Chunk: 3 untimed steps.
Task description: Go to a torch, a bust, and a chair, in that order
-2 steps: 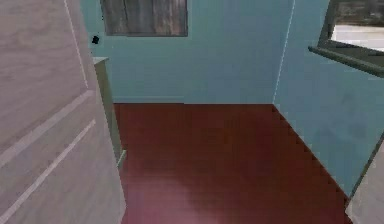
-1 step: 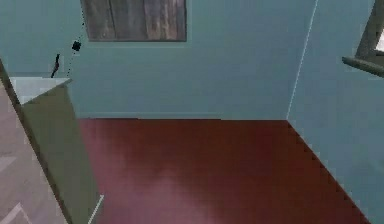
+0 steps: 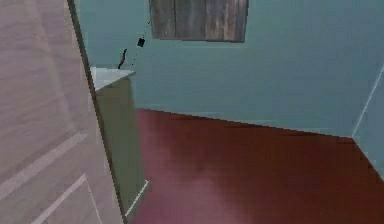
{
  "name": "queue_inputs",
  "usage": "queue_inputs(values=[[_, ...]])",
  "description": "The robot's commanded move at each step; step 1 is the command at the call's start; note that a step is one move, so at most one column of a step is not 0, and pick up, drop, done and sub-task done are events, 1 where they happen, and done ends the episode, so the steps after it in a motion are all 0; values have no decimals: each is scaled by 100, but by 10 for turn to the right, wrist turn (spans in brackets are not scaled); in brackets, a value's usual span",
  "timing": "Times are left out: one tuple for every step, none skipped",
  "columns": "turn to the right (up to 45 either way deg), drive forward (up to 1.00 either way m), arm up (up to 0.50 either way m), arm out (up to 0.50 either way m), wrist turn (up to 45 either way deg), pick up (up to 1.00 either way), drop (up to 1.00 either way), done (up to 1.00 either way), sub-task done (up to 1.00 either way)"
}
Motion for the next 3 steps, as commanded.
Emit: queue_inputs(values=[[0,100,0,0,0,0,0,0,0],[-30,0,0,0,0,0,0,0,0],[0,65,0,0,0,0,0,0,0]])
